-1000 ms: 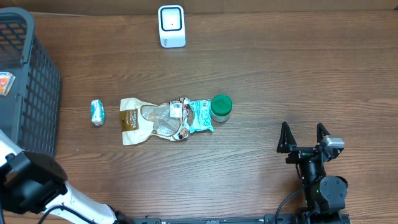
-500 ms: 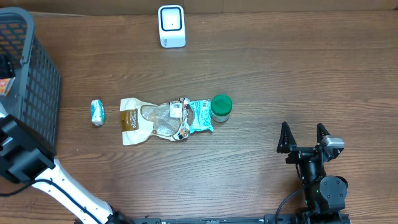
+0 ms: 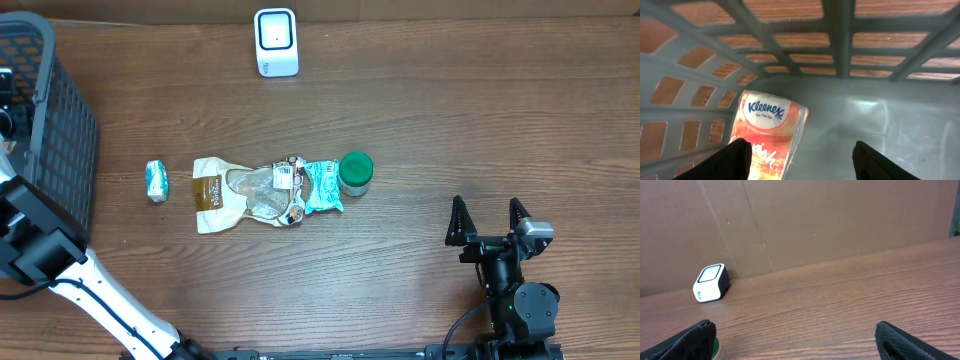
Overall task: Scan the item barcode
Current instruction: 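Grasp the orange tissue pack with the left gripper, then carry the orange pack out and release it beside the white pack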
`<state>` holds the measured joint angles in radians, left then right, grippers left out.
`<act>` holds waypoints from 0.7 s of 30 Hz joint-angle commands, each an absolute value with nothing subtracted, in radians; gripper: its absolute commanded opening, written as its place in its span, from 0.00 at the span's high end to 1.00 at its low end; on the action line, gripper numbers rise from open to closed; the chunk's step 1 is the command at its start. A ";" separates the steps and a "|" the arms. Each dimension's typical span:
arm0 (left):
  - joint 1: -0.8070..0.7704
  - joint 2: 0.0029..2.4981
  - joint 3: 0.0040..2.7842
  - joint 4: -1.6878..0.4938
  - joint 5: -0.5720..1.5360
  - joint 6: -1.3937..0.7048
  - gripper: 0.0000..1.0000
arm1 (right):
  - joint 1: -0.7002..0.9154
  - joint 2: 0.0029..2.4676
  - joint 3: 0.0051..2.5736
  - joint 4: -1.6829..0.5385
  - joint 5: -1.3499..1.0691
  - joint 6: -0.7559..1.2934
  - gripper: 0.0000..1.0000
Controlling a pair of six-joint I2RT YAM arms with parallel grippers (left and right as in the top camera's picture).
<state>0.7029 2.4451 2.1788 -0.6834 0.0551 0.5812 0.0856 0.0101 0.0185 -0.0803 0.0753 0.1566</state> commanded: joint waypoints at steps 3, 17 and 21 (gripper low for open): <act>0.712 2.514 2.186 -0.679 -0.035 0.564 0.37 | 0.082 0.003 0.008 -0.076 0.077 0.155 0.00; 0.739 2.592 2.186 -0.741 -0.033 0.445 0.86 | 0.082 0.003 0.008 -0.076 0.077 0.155 0.00; 0.739 2.594 2.186 -0.778 -0.033 0.384 0.96 | 0.082 0.003 0.008 -0.076 0.077 0.155 0.00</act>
<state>0.7357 2.5099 2.2074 -0.7258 -0.0360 0.4595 0.0856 0.0101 0.0185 -0.0799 0.0750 0.1570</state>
